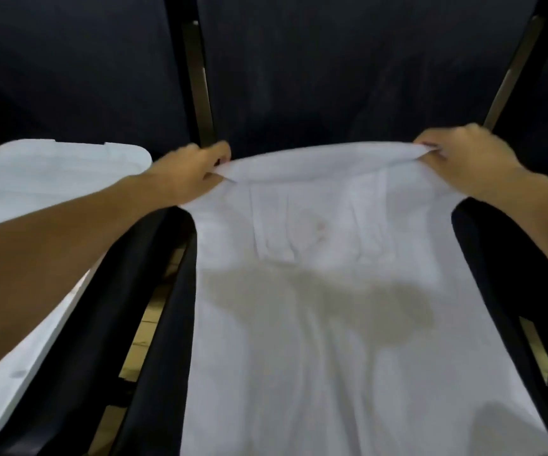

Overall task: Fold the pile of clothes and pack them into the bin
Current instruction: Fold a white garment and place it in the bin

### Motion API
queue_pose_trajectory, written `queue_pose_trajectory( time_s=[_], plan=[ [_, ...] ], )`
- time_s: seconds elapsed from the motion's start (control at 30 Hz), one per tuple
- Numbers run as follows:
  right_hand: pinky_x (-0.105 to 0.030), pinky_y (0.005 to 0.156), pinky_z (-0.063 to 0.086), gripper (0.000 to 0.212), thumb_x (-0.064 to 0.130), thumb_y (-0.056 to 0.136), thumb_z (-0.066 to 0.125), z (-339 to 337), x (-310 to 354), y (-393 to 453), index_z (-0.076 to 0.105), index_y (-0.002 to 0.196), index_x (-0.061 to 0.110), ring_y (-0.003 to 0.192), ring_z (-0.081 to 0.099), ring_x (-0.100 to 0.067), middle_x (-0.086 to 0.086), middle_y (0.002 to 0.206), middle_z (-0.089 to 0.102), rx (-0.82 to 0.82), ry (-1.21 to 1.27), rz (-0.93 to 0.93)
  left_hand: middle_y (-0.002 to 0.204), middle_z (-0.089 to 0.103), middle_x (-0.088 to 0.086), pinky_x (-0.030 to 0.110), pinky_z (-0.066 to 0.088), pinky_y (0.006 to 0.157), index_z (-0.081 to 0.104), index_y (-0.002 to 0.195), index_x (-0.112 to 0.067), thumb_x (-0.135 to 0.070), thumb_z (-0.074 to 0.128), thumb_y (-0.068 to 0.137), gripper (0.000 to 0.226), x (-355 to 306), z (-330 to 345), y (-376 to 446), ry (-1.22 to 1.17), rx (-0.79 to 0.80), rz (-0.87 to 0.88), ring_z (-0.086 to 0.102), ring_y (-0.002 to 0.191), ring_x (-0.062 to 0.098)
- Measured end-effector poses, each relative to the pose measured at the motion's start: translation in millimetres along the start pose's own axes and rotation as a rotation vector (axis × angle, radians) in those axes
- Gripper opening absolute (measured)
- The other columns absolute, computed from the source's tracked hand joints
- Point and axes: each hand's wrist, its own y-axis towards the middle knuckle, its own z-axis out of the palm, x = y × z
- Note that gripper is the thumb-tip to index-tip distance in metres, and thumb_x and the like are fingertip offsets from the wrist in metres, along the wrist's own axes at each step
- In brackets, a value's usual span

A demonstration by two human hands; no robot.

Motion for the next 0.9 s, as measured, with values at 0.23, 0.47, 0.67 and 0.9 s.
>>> queue_pose_trajectory(
  time_s=[0.23,0.47,0.67,0.9],
  plan=[
    [-0.042,0.065,0.053,0.019,0.003,0.09,0.063,-52.2,24.9,-79.0,0.066,0.108,0.009,0.075,0.065,-0.032,-0.014,0.087,0.069,-0.158,0.247,-0.135,0.062,0.061,0.015,0.032,0.043,0.048,0.044,0.108,-0.014,-0.016,0.062,0.084,0.03,-43.6,-39.6,-81.3,0.029,-0.303,0.183,0.057,0.048,0.038],
    [-0.034,0.092,0.049,0.06,-0.003,0.08,0.054,-12.4,-0.3,-231.0,0.053,0.118,0.043,0.109,0.061,-0.01,0.012,0.122,0.058,0.434,-0.044,-0.04,0.087,0.061,-0.011,0.026,0.015,0.037,0.05,0.114,-0.03,-0.056,0.049,0.074,0.048,-117.9,14.4,-224.0,0.297,0.22,0.578,0.059,0.05,0.011],
    [-0.031,0.086,0.054,0.033,0.0,0.088,0.054,-11.1,-5.6,-264.3,0.067,0.107,0.023,0.101,0.061,-0.01,0.009,0.11,0.062,0.199,0.227,0.145,0.125,0.043,-0.017,0.032,0.046,0.077,0.04,0.13,-0.036,-0.062,0.025,0.096,0.045,-145.9,14.1,-221.1,0.045,0.377,0.39,0.056,0.097,0.007],
    [-0.043,0.08,0.056,0.051,0.048,0.09,0.061,9.3,-5.3,-251.3,0.055,0.125,0.012,0.096,0.064,-0.024,-0.007,0.108,0.064,0.194,0.383,0.617,0.111,0.046,-0.015,0.035,0.049,0.082,0.05,0.114,-0.03,-0.043,0.038,0.101,0.021,-213.0,36.9,-87.6,-0.138,0.264,0.315,0.056,0.09,0.012]
  ],
)
